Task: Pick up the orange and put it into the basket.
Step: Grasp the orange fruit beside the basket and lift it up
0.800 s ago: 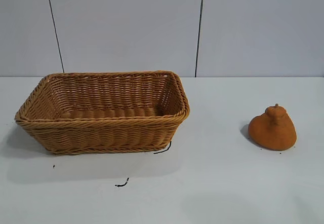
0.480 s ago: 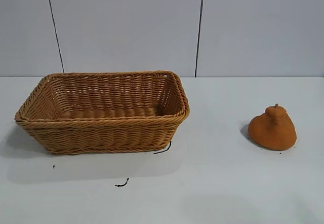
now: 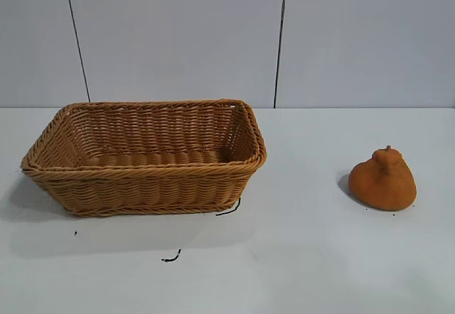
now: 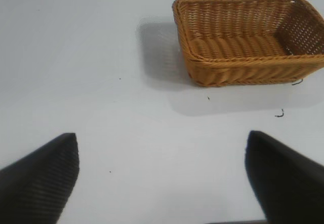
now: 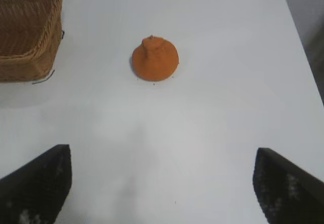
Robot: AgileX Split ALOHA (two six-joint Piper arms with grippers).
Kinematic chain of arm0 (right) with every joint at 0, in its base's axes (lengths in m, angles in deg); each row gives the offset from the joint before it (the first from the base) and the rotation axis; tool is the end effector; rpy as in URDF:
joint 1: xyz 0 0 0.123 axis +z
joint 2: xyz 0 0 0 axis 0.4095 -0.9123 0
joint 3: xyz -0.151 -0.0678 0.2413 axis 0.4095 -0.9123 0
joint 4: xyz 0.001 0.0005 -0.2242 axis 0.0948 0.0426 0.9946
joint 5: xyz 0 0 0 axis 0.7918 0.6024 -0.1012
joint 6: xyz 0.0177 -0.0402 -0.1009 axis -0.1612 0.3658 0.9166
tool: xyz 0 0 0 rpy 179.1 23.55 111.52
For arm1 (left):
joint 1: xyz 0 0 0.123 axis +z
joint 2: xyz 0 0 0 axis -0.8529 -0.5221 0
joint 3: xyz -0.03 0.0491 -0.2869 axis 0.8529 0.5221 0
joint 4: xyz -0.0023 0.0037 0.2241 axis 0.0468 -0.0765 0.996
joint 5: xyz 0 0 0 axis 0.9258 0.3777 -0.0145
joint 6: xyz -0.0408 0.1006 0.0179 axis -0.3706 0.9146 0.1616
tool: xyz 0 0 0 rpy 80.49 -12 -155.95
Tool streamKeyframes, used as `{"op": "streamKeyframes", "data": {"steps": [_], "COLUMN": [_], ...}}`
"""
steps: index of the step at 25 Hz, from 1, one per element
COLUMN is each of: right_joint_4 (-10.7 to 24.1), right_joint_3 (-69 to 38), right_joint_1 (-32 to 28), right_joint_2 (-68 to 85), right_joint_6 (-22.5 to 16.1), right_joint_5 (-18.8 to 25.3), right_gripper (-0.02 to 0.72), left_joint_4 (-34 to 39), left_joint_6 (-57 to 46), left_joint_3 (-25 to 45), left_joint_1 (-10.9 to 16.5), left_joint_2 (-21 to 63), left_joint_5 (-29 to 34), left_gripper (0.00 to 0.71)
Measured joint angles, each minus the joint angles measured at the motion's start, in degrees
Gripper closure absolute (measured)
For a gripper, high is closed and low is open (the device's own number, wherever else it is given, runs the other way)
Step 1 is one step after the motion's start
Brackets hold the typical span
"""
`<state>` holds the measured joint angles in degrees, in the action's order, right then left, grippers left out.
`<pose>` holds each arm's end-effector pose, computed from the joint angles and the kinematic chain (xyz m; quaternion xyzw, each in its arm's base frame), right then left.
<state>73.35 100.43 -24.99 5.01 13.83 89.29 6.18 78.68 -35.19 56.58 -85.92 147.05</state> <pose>0.0920 0.0050 0.3191 0.0352 0.9541 0.0367 0.2950 -0.0219 -0.0046 0.2550 0.0158 0.8528 -0.0362 0.5207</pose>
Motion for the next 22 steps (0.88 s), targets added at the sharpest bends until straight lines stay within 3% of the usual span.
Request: {"op": "streamKeyframes", "data": {"steps": [6,12,17,22], "right_joint_4": [-0.16,-2.54,-3.82,-5.05], "right_joint_3": [10.73,23.38,31.55,34.37], "right_joint_1": [0.00,0.00,0.00,0.00], "right_joint_2": [-23.31,-45.65,-59.26,-69.36], "right_joint_6": [0.85,2.50,2.90,3.49], "right_joint_5": [-3.02,-5.02,-6.10,-10.81], "right_gripper": [0.008,0.008,0.008,0.008], "left_joint_4": [0.00,0.00,0.00,0.00], "left_joint_6": [0.00,0.00,0.00,0.00], "left_joint_3": [0.00,0.00,0.00,0.00], "left_joint_1": [0.00,0.00,0.00,0.00], "left_joint_2": [0.00,0.00,0.00,0.00], "left_joint_5": [0.00,0.00,0.00,0.00], "left_gripper": [0.071,0.071,0.071,0.071]}}
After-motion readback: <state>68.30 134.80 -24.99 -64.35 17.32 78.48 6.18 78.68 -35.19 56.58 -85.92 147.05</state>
